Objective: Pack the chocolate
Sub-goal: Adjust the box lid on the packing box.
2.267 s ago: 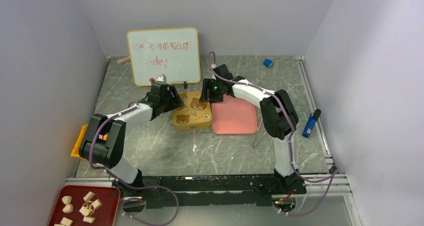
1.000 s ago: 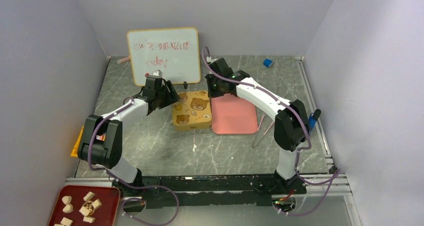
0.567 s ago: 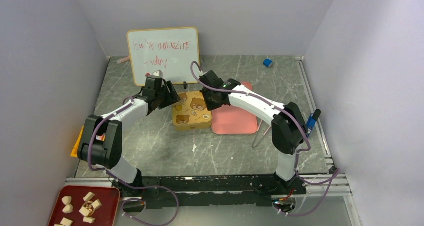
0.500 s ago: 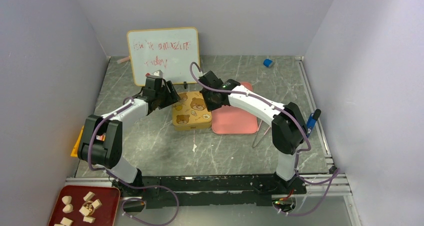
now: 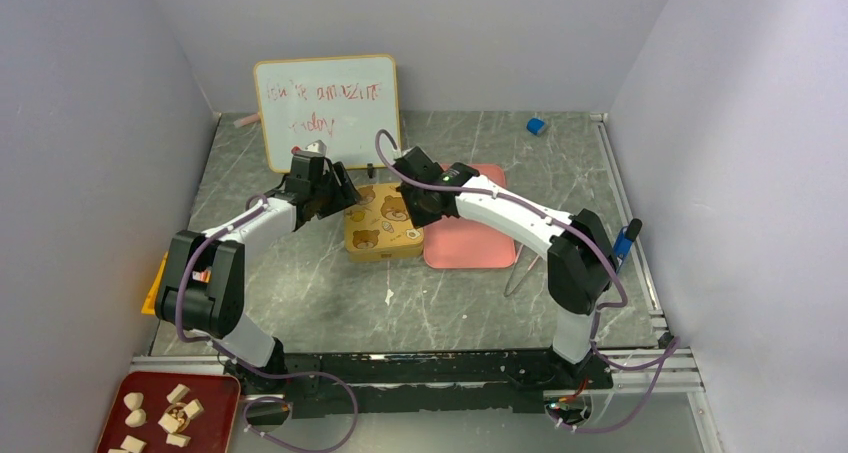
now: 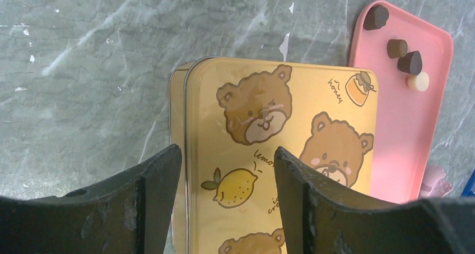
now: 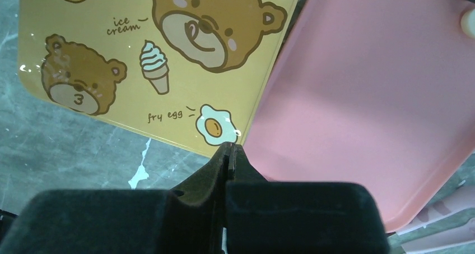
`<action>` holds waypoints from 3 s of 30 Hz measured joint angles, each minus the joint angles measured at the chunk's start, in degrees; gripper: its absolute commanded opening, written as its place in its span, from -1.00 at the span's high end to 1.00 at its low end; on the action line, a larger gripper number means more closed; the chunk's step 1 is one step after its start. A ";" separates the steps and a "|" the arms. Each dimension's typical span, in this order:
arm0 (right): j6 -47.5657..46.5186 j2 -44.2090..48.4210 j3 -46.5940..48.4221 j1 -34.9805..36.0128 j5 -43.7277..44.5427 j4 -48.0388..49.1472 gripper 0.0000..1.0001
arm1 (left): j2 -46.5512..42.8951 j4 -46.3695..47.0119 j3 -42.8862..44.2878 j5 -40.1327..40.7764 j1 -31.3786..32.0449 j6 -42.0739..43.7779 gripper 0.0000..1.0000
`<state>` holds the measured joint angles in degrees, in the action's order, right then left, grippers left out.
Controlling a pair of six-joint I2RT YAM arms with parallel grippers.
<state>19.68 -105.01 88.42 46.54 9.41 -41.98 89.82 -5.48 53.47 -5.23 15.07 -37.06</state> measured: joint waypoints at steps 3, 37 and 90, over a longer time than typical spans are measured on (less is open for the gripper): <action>0.02 0.02 -0.96 0.00 -0.11 0.04 1.00 | 0.00 0.00 0.00 0.00 0.00 0.00 -0.32; 1.33 -0.22 0.22 0.50 0.59 -1.01 1.00 | -1.99 0.02 -0.85 -0.13 0.00 -0.02 -0.31; -4.50 17.97 -14.43 -16.17 7.98 18.49 -0.32 | -14.60 -5.92 -0.50 14.58 -0.39 7.54 -0.33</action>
<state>15.18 -87.05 74.00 30.37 17.39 -23.49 75.22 -11.40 52.97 9.34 14.68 -29.52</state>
